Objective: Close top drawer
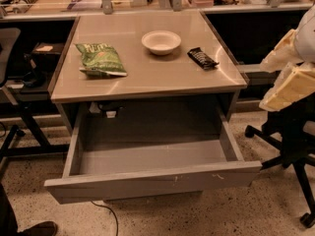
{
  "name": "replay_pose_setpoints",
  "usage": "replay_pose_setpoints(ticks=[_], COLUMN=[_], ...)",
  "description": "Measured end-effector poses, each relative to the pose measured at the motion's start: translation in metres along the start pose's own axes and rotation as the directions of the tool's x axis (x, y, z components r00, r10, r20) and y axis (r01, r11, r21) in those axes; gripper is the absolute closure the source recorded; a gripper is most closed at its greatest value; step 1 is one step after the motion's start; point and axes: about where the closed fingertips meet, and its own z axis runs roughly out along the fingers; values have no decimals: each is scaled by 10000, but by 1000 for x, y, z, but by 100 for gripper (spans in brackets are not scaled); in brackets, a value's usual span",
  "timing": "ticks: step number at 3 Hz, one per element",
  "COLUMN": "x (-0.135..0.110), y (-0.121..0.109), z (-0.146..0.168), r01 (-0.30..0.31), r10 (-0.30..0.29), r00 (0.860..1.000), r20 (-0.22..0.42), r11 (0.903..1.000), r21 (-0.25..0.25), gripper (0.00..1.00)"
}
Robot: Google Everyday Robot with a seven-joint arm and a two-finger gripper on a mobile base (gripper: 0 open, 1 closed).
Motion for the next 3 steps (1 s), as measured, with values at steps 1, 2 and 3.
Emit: replay_pose_setpoints(ticks=[1, 2, 3], x=[0, 0, 5], y=[0, 0, 11], z=[0, 0, 0], r01=[0, -1, -75], r10=[0, 1, 74], r00=[10000, 10000, 9999], r20=[0, -1, -81], r11=[10000, 10000, 9999], r21=[1, -1, -70], gripper=[66, 89, 100])
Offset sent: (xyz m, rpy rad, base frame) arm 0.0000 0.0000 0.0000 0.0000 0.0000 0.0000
